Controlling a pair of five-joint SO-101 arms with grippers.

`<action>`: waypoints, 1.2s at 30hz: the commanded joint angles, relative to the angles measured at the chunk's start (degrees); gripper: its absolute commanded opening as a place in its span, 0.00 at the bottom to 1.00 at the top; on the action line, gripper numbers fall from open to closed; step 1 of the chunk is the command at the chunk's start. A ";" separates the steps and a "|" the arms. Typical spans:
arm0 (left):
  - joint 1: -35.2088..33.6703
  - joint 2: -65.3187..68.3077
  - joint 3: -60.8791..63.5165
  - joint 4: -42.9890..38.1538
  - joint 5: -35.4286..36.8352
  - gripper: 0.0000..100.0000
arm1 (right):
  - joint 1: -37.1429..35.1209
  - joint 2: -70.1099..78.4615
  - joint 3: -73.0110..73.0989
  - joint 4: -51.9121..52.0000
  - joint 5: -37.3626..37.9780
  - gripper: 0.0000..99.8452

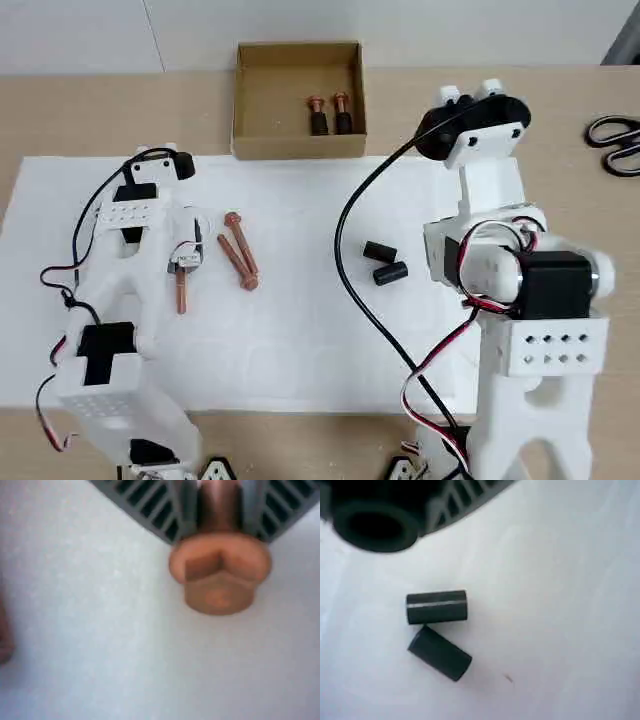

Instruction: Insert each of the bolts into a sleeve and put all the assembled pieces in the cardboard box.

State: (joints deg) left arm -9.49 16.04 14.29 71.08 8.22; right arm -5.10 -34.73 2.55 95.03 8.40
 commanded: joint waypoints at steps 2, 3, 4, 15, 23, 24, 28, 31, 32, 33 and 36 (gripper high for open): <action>-0.18 1.49 0.84 -0.62 0.18 0.00 | -0.13 -1.63 -0.26 -0.75 -0.26 0.00; -0.18 1.49 0.75 0.26 0.18 0.00 | -0.13 -1.63 -0.26 -0.75 -0.26 0.00; -0.18 1.32 0.40 1.23 0.26 0.00 | -0.13 -1.71 -0.26 -0.75 -0.26 0.00; -0.18 -28.84 -0.31 10.29 0.09 0.00 | -0.13 -1.71 -0.26 -0.84 -0.26 0.00; 3.52 -54.59 8.04 10.11 0.09 0.00 | -0.13 -1.71 -0.18 -1.19 -0.26 0.00; 4.48 -57.14 9.80 9.67 0.09 0.00 | -0.13 -1.71 -0.18 -1.19 -0.26 0.00; 6.24 -67.78 18.59 4.92 0.09 0.00 | -0.13 -1.71 -0.18 -1.27 -0.26 0.00; 6.07 -76.40 27.03 -0.88 0.18 0.00 | -0.13 -1.71 -0.18 -1.27 -0.26 0.00; 6.07 -79.47 30.20 -3.16 0.18 0.00 | -0.13 -1.71 -0.18 -1.27 -0.26 0.00; 6.07 -82.29 33.27 -5.63 0.18 0.00 | -0.13 -1.71 -0.18 -1.27 -0.26 0.00; 6.07 -91.34 42.42 -12.66 0.18 0.00 | -0.13 -1.71 -0.18 -1.27 -0.26 0.00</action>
State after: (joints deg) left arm -3.78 -66.77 50.42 65.36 8.31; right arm -5.10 -34.73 2.55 95.03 8.40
